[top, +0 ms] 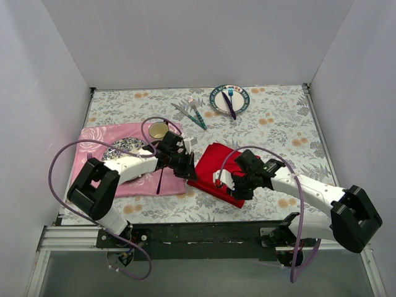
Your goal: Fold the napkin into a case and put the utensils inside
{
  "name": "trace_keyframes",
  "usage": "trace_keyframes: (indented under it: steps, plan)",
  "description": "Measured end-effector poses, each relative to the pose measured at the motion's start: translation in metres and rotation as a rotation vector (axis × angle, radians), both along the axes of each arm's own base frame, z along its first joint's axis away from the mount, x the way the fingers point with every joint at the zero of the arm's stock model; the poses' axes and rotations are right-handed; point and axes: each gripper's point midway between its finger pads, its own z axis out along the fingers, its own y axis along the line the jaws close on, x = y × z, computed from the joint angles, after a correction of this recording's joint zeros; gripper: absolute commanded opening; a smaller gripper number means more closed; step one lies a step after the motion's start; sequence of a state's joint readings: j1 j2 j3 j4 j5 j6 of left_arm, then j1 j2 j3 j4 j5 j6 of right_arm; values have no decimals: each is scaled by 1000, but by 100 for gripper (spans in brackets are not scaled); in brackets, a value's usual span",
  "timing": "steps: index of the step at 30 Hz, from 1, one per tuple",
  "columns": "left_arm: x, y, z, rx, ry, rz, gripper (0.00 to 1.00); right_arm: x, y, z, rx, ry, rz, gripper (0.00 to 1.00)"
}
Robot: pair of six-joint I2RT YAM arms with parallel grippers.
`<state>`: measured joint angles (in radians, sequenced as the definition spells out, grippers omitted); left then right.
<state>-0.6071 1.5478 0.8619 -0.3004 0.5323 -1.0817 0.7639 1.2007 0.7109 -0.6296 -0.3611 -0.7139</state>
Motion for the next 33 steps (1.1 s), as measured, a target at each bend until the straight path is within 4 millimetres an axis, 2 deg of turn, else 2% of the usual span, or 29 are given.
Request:
trace_keyframes:
  steps: [5, 11, 20, 22, 25, 27, 30, 33]
  plan:
    - [1, 3, -22, 61, 42, -18, 0, -7, -8, -27, -67, 62, 7, 21]
    - [-4, 14, -48, 147, 94, -14, 0, -8, -9, -38, -86, 77, 28, 21]
    - [2, 10, -48, 167, 112, -32, 0, -9, -6, -35, -89, 106, 47, 29]
    - [3, 9, -46, 158, 97, -44, 6, -8, -3, -27, -79, 111, 47, 32]
    - [3, 4, -30, 104, 52, -80, 11, 4, 8, -4, -21, 75, 17, 35]
    - [5, -1, -6, 43, -22, -106, 17, 22, 15, 21, 45, 27, -33, 35]
    - [12, -6, 38, -41, -190, -147, 18, 52, 14, 51, 118, -45, -124, 33]
    - [23, -10, 64, -64, -324, -203, 16, 71, -1, 53, 111, -48, -216, 32]
